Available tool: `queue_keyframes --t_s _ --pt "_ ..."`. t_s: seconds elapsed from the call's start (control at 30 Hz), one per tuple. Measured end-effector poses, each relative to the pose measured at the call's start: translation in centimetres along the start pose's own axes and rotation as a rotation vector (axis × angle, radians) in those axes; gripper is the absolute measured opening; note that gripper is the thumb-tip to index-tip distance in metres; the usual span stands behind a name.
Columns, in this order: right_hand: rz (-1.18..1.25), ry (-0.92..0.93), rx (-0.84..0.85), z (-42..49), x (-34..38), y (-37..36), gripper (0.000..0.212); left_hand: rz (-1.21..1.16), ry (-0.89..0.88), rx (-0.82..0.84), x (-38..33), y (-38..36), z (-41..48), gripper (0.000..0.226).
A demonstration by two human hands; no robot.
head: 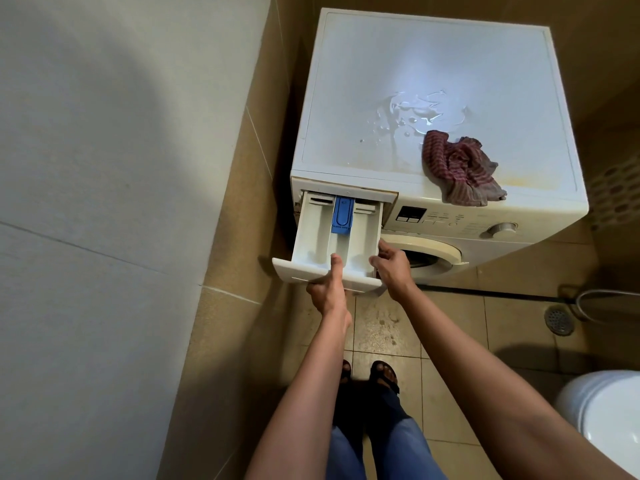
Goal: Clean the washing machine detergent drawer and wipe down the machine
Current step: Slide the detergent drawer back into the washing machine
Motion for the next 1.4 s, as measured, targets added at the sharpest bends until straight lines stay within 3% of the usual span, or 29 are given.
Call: queue_keyframes --t_s 0.23,0.4,0.5,0.63,0.73,0.83,0.97,1.1,1.27,1.4 --pt "-0.015 -0.029 -0.076 1.4 1.4 0.5 0.048 -0.021 0.008 0.048 -2.0 -1.6 0.2 0.076" --pt "0.062 -0.059 -0.162 1.1 1.0 0.8 0.024 -0.026 0.026 0.034 -1.9 -2.2 0.3 0.077" --pt "0.218 -0.084 -0.305 0.3 1.0 1.0 0.016 -0.033 0.002 0.032 -2.7 -2.9 0.5 0.074" --pt "0.423 -0.255 -0.283 -0.4 -0.6 0.4 0.046 0.034 -0.020 0.077 -6.0 -4.6 1.1 0.065" --pt "0.753 -0.378 -0.166 -0.4 -0.3 -0.5 0.047 0.051 0.011 0.095 -7.3 -5.1 1.6 0.055" --pt "0.911 -0.394 -0.217 0.2 0.3 -0.6 0.051 0.034 0.023 0.093 -7.3 -5.2 1.6 0.051" --pt "0.949 -0.332 -0.257 1.5 0.9 -0.7 0.060 -0.104 0.008 0.139 -7.8 -5.4 1.5 0.051" --pt "0.930 -0.235 -0.264 3.1 2.9 -0.4 0.046 -0.081 -0.081 0.134 -9.9 -6.3 2.2 0.039" --pt "1.002 -0.226 -0.304 4.2 4.3 -1.2 0.037 -0.160 0.013 0.188 -11.8 -7.3 3.3 0.018" --pt "1.096 -0.247 -0.329 5.7 5.3 -1.3 0.016 -0.184 0.024 0.166 -13.0 -7.8 4.1 0.019"
Point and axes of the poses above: each hand's wrist, its own z-axis towards the middle knuckle, its own y-axis out of the back of the hand, x = y × z, the point moved 3 cm from there along z, towards the middle knuckle, and after that the axes turned 9 degrees about z, right-handed, at the moved point
